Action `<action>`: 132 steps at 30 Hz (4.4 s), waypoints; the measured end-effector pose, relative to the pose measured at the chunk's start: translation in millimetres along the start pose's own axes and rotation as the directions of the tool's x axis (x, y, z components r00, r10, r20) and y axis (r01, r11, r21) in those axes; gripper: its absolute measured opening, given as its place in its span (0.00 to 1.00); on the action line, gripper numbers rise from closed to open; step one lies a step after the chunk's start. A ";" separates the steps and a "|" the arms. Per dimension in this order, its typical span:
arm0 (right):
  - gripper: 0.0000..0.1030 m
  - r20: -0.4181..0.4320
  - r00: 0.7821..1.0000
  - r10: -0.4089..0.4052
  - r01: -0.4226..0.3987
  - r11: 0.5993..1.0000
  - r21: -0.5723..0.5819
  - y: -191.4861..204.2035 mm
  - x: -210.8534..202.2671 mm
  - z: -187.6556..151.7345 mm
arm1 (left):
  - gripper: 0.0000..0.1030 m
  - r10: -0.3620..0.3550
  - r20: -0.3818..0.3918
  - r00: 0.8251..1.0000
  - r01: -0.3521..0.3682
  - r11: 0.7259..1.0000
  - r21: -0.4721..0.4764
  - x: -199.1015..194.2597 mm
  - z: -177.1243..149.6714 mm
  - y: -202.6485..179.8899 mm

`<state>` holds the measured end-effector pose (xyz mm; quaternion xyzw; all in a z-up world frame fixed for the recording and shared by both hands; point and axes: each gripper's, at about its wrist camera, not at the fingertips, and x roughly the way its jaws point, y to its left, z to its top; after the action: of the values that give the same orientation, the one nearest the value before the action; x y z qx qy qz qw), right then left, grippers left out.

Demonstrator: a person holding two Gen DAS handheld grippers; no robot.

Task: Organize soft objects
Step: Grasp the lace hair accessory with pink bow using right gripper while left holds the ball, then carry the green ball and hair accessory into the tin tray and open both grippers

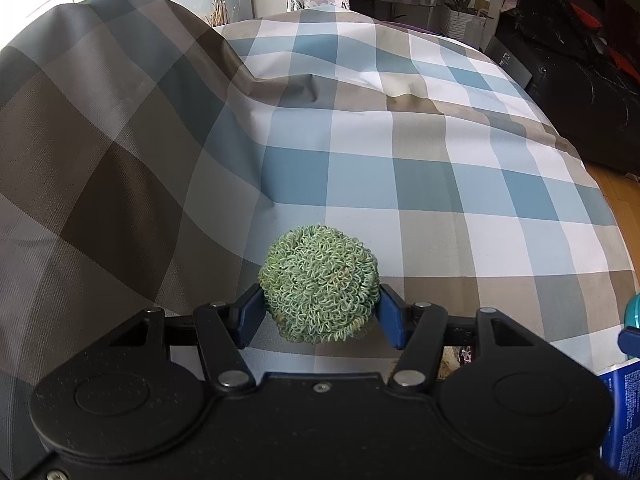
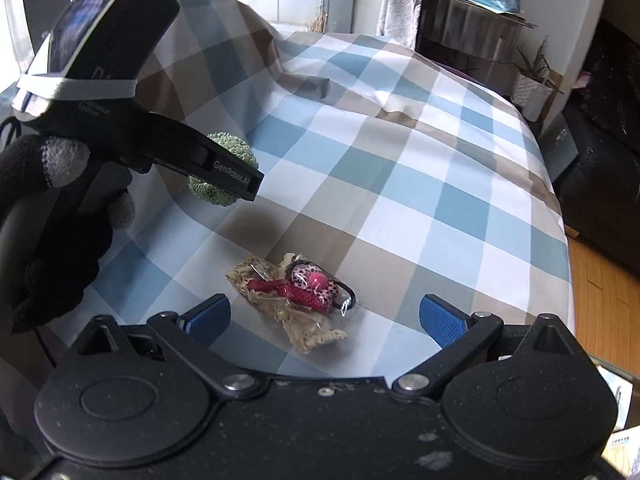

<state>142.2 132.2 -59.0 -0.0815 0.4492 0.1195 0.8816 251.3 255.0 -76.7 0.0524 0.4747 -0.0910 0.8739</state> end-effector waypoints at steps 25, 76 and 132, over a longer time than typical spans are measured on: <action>0.61 -0.183 0.983 0.018 -0.026 0.999 -0.039 9.6 79.2 26.9 | 0.54 0.010 -0.012 1.000 -0.011 0.998 -0.058 1.9 7.8 15.9; 0.62 -0.062 0.937 -0.345 0.289 0.661 0.692 -314.8 -183.5 -186.9 | 0.55 -0.251 0.000 0.968 0.238 0.917 0.320 -161.2 -59.1 -322.7; 0.70 -0.102 0.956 -0.274 0.257 0.624 0.738 -340.8 -164.1 -182.5 | 0.57 -0.114 -0.133 0.984 0.141 0.966 0.217 -62.8 -43.1 -361.1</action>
<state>4.8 -262.8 -19.9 0.2211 0.4326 -0.2047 0.8497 107.1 -83.6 -49.3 0.1261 0.5151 -0.1973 0.8245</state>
